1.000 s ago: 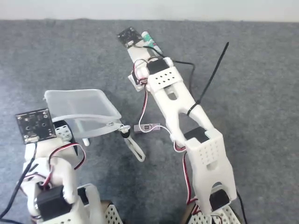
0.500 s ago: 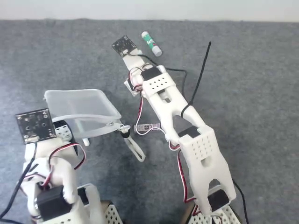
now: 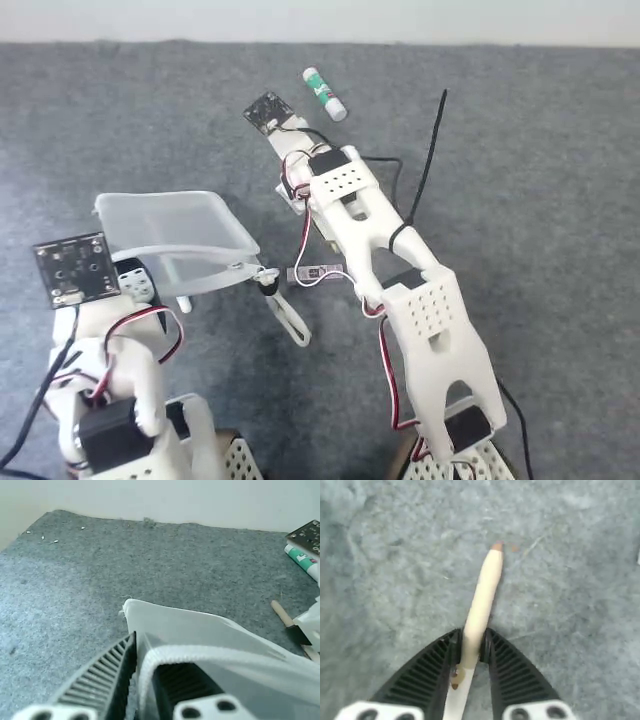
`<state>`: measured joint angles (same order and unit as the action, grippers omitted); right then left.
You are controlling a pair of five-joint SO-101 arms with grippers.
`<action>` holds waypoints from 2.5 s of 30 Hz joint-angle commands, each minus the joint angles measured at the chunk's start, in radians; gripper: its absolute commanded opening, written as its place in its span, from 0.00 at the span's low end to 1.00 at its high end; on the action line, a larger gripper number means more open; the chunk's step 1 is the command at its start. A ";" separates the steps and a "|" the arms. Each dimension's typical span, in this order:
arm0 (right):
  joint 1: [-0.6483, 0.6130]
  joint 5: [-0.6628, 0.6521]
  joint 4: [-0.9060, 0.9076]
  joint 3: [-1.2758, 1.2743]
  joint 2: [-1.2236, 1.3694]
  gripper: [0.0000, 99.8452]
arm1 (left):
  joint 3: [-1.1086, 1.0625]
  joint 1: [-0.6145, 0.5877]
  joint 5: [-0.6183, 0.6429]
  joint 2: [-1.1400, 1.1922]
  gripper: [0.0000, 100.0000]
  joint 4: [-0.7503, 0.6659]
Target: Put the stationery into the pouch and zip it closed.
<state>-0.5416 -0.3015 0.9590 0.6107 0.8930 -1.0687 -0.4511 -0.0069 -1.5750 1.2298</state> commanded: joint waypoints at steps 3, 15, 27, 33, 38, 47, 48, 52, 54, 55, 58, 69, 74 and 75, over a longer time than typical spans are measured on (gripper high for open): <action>0.004 -0.017 0.097 0.020 -0.088 0.02 | 0.019 0.000 -0.008 0.005 0.01 -0.025; 0.028 -0.012 0.259 0.020 -0.197 0.01 | 0.019 -0.002 -0.008 0.005 0.01 -0.025; 0.030 0.048 0.516 0.020 -0.444 0.01 | -0.008 0.003 -0.008 0.005 0.01 -0.058; 0.033 0.040 0.653 0.020 -0.535 0.01 | -0.012 0.003 -0.008 0.005 0.01 -0.066; 0.071 0.040 0.789 0.015 -0.545 0.01 | -0.013 0.003 -0.008 0.005 0.01 -0.066; 0.160 0.038 0.828 -0.100 -0.545 0.01 | -0.013 0.003 -0.008 0.005 0.01 -0.063; 0.162 0.038 0.828 -0.130 -0.545 0.01 | -0.013 0.003 -0.008 0.005 0.01 -0.063; 0.165 0.038 0.768 -0.249 -0.545 0.01 | -0.013 0.003 -0.008 0.005 0.01 -0.064; 0.165 0.038 0.723 -0.301 -0.545 0.01 | -0.013 0.003 -0.008 0.005 0.01 -0.064; 0.165 0.038 0.705 -0.325 -0.545 0.01 | -0.013 0.003 -0.008 0.005 0.01 -0.064; 0.159 0.043 0.667 -0.377 -0.545 0.03 | -0.013 0.003 -0.008 0.005 0.01 -0.064; 0.157 0.048 0.584 -0.413 -0.512 0.10 | -0.013 0.002 -0.008 0.005 0.01 -0.064; 0.157 0.048 0.516 -0.405 -0.421 0.10 | -0.013 0.002 -0.008 0.005 0.01 -0.066; 0.157 0.048 0.507 -0.405 -0.412 0.10 | -0.013 0.002 -0.008 0.005 0.01 -0.066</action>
<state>-0.3913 -0.2662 1.5006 0.1903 0.4879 -1.0978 -0.4511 -0.0069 -1.5735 1.2022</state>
